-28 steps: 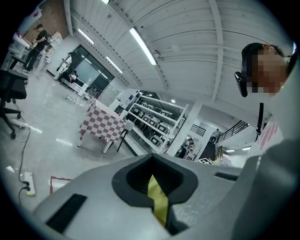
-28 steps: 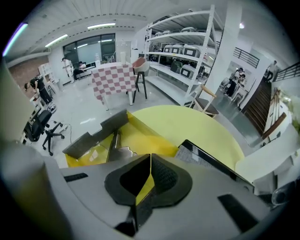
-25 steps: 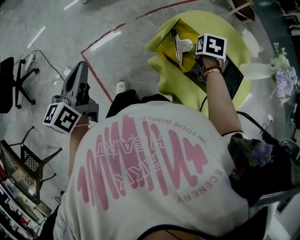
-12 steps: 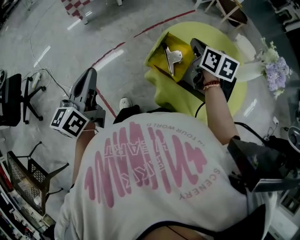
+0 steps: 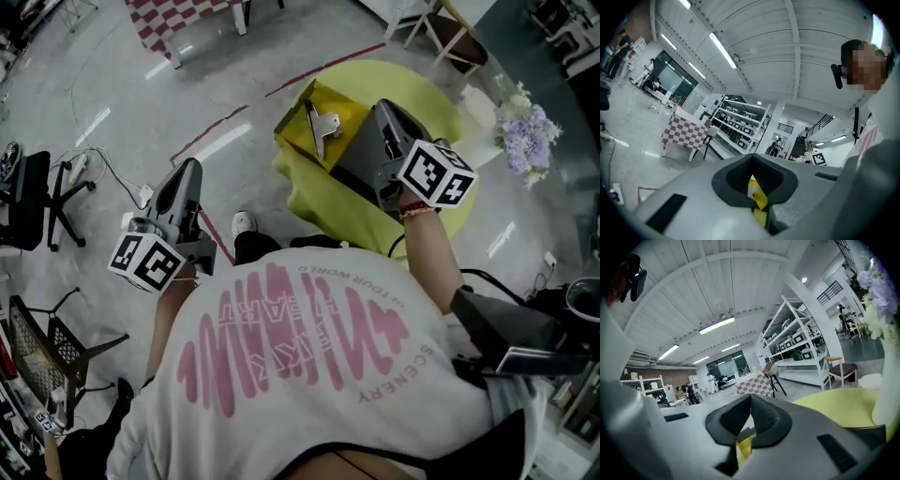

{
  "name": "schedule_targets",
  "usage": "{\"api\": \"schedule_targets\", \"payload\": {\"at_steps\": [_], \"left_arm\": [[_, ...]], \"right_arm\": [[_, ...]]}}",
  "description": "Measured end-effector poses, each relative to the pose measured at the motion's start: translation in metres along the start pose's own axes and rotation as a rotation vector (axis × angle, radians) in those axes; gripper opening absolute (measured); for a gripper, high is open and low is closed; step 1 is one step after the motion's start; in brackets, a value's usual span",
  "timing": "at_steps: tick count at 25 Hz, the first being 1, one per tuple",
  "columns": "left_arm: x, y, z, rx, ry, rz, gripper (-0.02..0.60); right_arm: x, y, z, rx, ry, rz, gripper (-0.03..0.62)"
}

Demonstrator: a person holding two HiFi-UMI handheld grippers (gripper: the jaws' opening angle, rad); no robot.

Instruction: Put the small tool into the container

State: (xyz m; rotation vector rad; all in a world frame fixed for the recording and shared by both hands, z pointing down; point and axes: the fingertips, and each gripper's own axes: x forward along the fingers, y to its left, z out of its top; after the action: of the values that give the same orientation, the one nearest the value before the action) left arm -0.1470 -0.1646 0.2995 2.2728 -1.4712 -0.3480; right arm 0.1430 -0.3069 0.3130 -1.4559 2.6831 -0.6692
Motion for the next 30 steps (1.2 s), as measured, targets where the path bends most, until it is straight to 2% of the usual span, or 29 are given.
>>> {"api": "schedule_targets", "payload": {"at_steps": [12,20,30], "left_arm": [[-0.024,-0.053,-0.051,-0.040,0.039,0.058,0.006],[-0.034,-0.072,-0.062,-0.044,0.043,0.065,0.006],[-0.046,-0.080,-0.074,-0.046,0.058,0.055,0.006]], "right_arm": [[-0.069,-0.021,-0.028,-0.035,0.104,0.010,0.005],[-0.088,-0.025,-0.044,-0.040,0.143,0.012,0.005],[-0.106,-0.028,-0.069,-0.035,0.184,-0.036,0.005]]}}
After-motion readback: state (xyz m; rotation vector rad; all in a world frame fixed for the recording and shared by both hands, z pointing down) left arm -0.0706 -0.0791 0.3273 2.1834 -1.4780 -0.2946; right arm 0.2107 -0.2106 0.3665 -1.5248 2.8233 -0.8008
